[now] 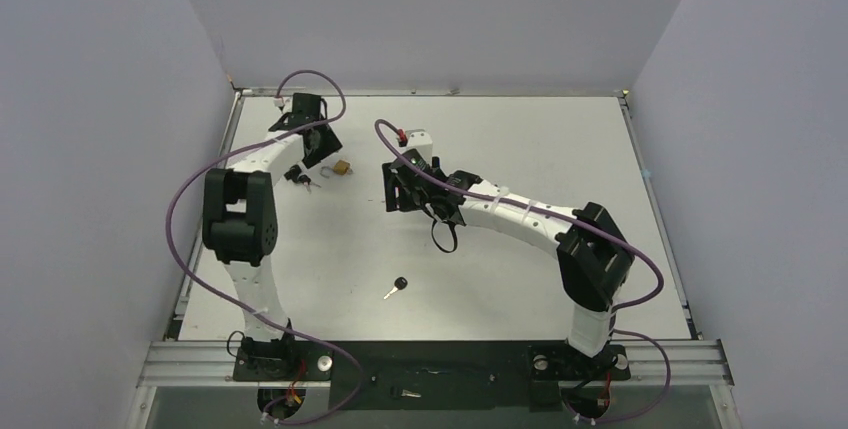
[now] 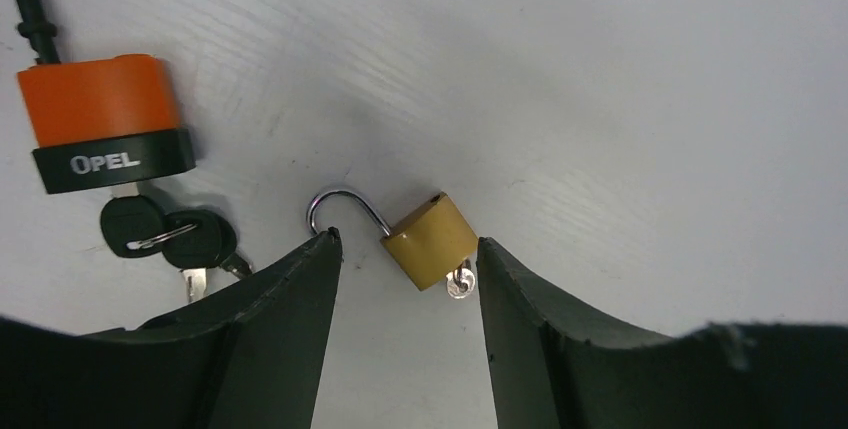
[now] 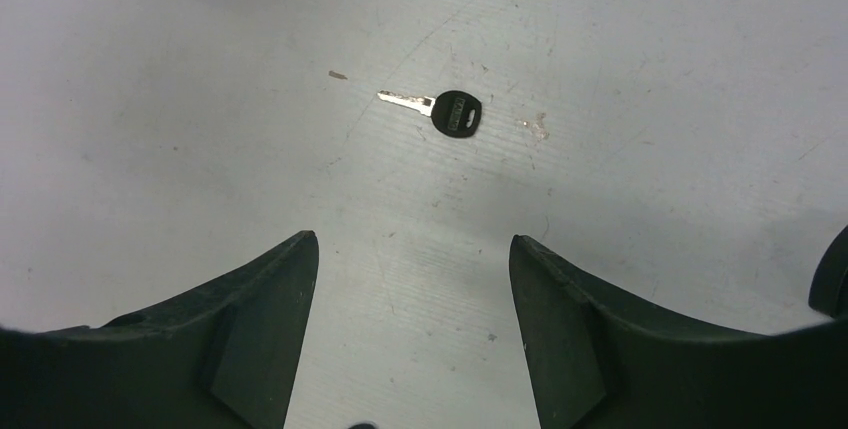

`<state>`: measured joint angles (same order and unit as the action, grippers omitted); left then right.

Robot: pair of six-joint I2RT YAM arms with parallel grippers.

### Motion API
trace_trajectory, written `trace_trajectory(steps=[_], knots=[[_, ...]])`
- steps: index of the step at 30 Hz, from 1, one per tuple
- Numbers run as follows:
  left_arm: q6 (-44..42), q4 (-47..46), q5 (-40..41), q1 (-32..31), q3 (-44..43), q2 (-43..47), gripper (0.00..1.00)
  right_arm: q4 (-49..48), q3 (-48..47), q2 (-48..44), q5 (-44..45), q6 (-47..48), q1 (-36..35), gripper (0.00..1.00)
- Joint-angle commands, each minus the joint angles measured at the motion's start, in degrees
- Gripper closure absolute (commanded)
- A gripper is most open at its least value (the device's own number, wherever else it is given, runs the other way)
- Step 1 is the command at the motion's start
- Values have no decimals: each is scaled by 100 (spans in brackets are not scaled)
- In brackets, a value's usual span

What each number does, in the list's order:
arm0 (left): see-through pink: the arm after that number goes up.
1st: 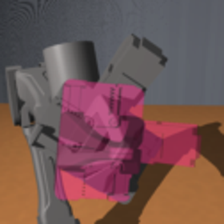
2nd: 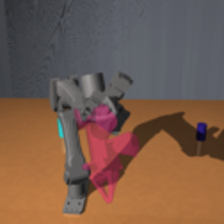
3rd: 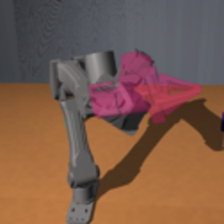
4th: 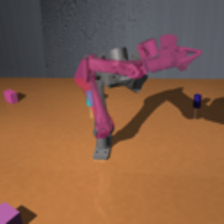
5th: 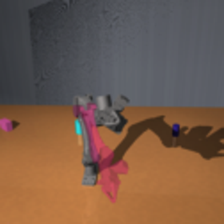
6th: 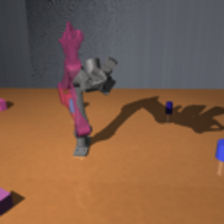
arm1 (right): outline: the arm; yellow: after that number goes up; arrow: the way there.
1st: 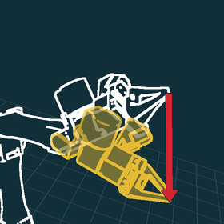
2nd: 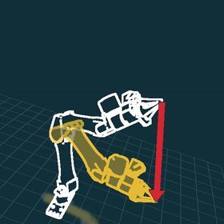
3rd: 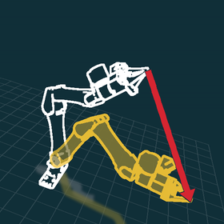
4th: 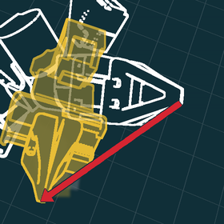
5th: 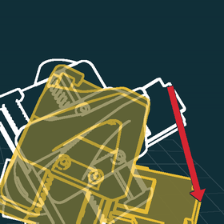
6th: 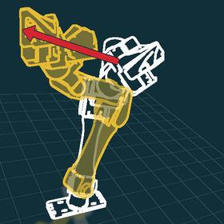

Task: Lock with the key
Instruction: Move the lock to the center of the board.

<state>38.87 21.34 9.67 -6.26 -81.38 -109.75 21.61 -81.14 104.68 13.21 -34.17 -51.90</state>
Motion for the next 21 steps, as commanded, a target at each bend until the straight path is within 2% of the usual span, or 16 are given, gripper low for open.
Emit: trace_trajectory(steps=[1,6,12,16,21], knots=[[-243,537,295,-165,-917,-750,50,-91,-131,-253,-46,144,161,34],[-105,736,11,-318,-1456,-1455,49,-273,266,-545,-232,127,420,34],[137,620,-137,-434,-1271,-1560,51,-387,605,-781,-377,150,653,34],[222,617,-65,-691,-960,-1411,53,-470,723,-833,-474,139,750,34],[533,317,-106,-1050,7,-970,56,-581,978,-945,-497,123,797,35]])
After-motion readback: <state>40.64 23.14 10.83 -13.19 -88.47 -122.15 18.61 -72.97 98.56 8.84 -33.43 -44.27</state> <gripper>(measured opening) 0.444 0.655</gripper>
